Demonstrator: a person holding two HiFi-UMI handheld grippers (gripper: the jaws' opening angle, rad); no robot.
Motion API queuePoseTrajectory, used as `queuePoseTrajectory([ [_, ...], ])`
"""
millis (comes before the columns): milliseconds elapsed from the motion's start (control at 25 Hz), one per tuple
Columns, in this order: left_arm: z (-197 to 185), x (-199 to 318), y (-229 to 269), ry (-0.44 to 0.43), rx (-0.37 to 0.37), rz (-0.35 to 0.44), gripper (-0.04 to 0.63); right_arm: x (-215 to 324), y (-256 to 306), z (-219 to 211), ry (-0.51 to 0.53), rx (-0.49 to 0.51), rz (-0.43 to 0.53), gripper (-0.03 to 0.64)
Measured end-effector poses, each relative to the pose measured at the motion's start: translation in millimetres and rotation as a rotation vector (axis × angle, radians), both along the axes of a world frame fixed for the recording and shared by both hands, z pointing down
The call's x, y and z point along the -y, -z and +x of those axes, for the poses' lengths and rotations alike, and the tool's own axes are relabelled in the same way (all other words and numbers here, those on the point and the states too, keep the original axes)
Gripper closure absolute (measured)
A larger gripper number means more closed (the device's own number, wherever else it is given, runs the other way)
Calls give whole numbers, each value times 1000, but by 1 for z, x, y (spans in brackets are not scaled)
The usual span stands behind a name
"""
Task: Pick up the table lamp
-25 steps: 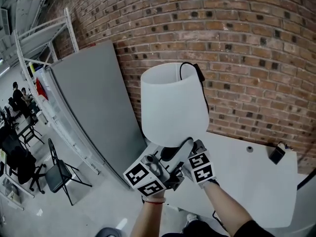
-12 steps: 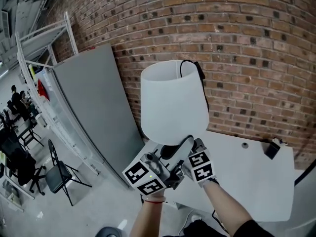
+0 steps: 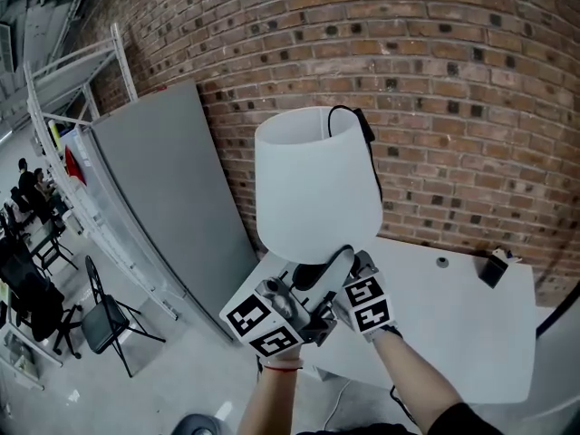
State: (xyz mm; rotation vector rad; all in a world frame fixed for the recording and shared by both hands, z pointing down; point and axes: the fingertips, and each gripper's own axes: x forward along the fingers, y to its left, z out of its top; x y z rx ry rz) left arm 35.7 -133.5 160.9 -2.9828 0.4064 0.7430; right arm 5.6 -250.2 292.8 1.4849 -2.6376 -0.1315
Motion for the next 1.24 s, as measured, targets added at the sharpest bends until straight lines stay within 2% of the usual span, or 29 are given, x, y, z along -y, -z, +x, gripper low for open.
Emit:
queuePoseTrajectory([
  [880, 70, -9, -8, 58, -12, -40, 578, -13, -10, 64, 63, -42, -21, 459],
  [1240, 90, -21, -32, 60, -29, -55, 580, -24, -32, 85, 76, -66, -10, 457],
])
